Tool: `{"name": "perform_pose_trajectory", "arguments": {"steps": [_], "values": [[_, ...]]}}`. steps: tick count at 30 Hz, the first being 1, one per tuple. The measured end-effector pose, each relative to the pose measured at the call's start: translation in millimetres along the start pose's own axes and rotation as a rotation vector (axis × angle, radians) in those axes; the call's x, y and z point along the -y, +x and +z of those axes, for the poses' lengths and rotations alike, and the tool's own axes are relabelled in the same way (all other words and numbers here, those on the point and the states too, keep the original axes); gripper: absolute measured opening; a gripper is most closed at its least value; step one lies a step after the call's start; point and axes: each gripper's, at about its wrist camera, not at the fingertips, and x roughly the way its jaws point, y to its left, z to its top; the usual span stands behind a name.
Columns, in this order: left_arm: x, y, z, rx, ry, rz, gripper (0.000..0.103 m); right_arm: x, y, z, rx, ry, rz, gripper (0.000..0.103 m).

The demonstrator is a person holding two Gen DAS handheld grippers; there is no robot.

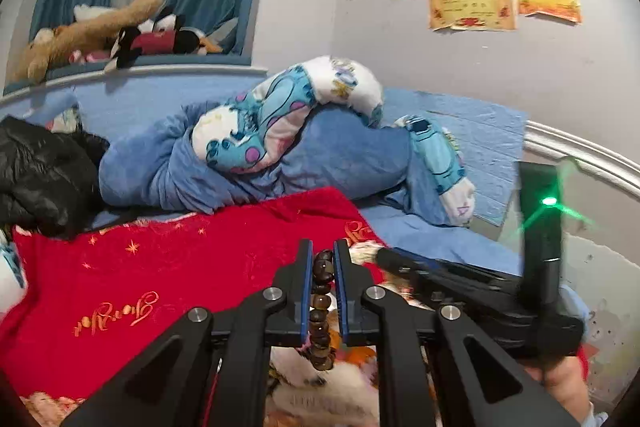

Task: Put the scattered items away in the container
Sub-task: 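Open the left tool over the tray releasing the bracelet while the right tool releases the scrunchie, then withdraw both open tools from the tray toward the remaining scattered items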

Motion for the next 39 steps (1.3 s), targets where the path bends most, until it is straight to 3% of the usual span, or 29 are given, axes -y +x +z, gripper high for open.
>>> {"name": "perform_pose_trajectory", "arguments": {"steps": [3,5,13,24,28,29,30,31,32,33,34,36,37,39], "values": [[-11.1,32.5,-12.9,-0.009,0.007,0.046,0.011,24.3,23.5,-2.8,-0.047,0.060,0.016,0.013],[-24.4,46.5,-25.8,-0.013,-0.044,0.009,0.011,28.3,36.6,-5.6,-0.079,0.037,0.010,0.013],[-49.9,97.7,-65.5,-0.098,-0.086,0.002,0.011,10.7,79.9,-21.2,-0.184,-0.064,0.013,0.013],[-43.8,111.5,-78.0,-0.140,-0.069,0.009,0.011,14.3,98.5,-25.2,-0.234,-0.030,0.001,0.015],[-41.7,110.1,-77.1,-0.145,-0.065,-0.003,0.014,15.1,95.7,-23.6,-0.212,-0.024,0.003,0.021],[-41.3,108.8,-76.3,-0.144,-0.061,0.007,0.026,15.2,94.4,-22.8,-0.203,-0.024,0.006,0.032],[-40.8,106.5,-74.8,-0.142,-0.055,0.022,0.045,15.7,92.1,-21.6,-0.188,-0.020,0.005,0.040],[-41.3,103.9,-72.6,-0.137,-0.053,0.026,0.055,16.3,89.8,-19.8,-0.171,-0.014,0.001,0.057],[-41.6,100.3,-70.4,-0.129,-0.051,0.036,0.078,17.3,87.1,-17.7,-0.154,-0.006,-0.003,0.068],[-42.0,96.5,-68.3,-0.115,-0.050,0.038,0.094,18.7,83.3,-15.3,-0.135,0.003,-0.001,0.072],[-42.7,91.3,-65.5,-0.094,-0.045,0.049,0.098,19.7,79.2,-12.6,-0.116,0.009,0.011,0.073],[-43.3,82.8,-61.8,-0.062,-0.038,0.053,0.103,19.4,71.8,-8.4,-0.088,0.005,0.037,0.087],[-43.9,78.3,-59.9,-0.046,-0.036,0.058,0.103,17.6,68.4,-6.7,-0.078,-0.006,0.033,0.103],[-44.8,71.1,-55.8,-0.031,-0.036,0.081,0.103,12.4,62.0,-4.8,-0.060,-0.038,0.015,0.103]]}}
